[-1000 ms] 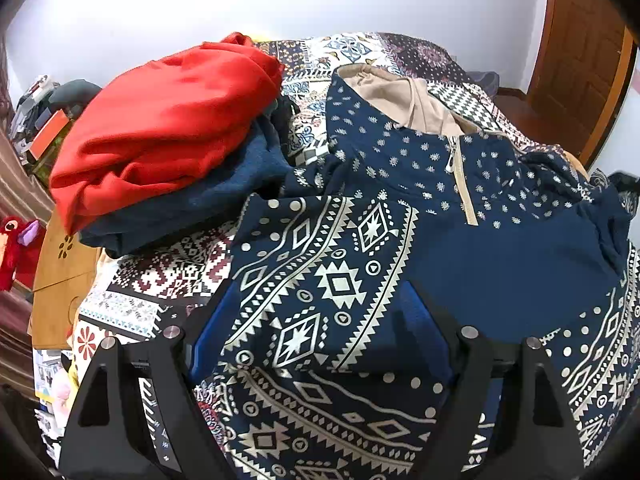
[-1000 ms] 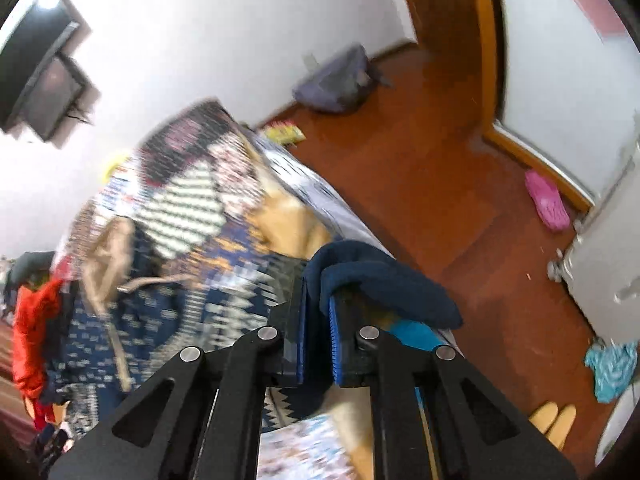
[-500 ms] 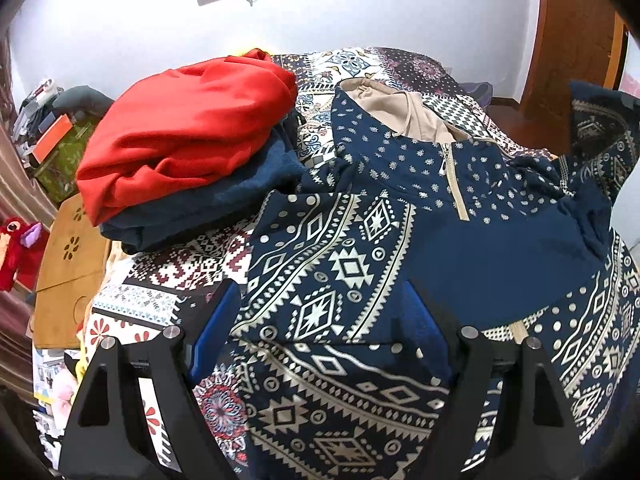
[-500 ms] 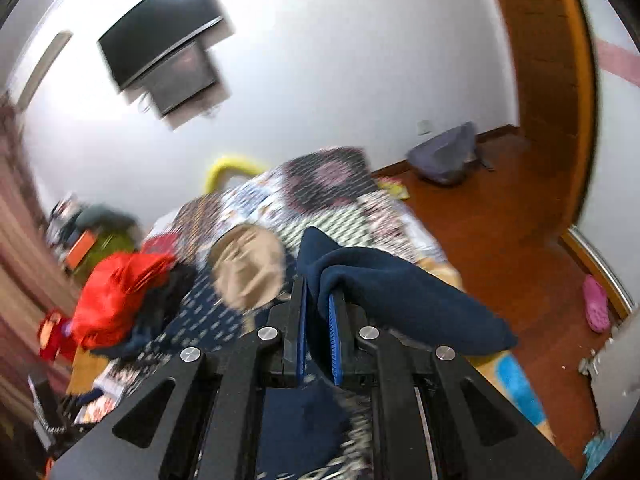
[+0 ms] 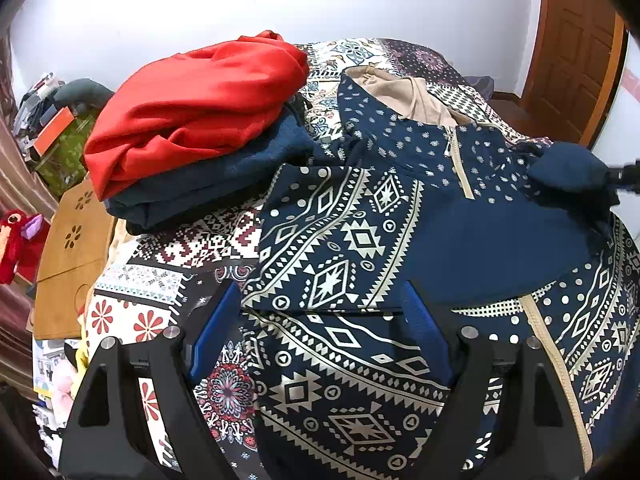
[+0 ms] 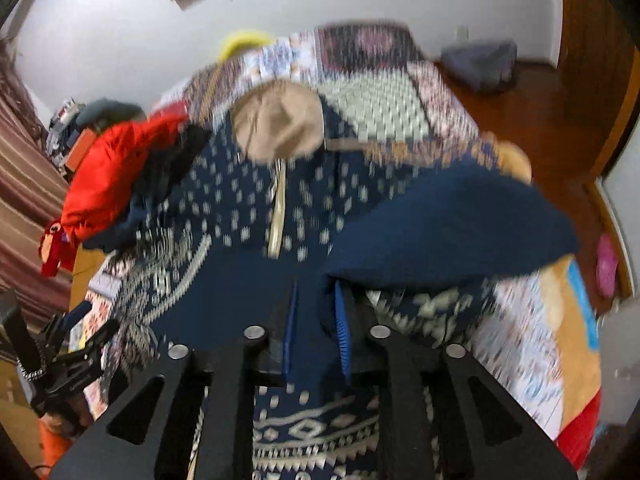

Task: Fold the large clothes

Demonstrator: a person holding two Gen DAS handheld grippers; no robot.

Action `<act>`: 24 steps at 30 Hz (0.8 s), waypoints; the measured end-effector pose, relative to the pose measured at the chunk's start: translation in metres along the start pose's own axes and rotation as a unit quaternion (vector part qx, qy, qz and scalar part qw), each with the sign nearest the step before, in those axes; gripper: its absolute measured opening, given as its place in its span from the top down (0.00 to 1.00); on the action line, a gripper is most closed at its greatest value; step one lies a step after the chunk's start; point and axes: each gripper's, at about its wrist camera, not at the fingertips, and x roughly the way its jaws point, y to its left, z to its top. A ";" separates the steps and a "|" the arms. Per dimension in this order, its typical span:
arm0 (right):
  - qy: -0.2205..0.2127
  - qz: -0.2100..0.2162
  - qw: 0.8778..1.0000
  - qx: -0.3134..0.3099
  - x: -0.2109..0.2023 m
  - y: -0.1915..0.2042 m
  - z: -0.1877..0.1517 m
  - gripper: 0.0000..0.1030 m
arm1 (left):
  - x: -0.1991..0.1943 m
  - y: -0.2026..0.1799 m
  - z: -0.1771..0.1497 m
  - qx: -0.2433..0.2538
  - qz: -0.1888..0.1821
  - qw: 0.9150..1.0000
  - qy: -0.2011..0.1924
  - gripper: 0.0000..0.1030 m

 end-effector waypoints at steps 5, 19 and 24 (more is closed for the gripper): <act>0.006 -0.008 1.000 -0.020 -0.013 0.005 -0.010 0.77 | 0.002 -0.009 0.001 0.010 -0.002 1.000 0.002 0.20; -0.102 -0.036 0.986 0.128 -0.065 -0.086 0.003 0.44 | 0.006 -0.045 0.013 0.035 -0.018 0.999 -0.002 0.20; -0.085 -0.024 0.973 0.212 -0.041 -0.134 0.000 0.44 | 0.013 -0.056 0.017 0.041 -0.018 0.999 0.003 0.20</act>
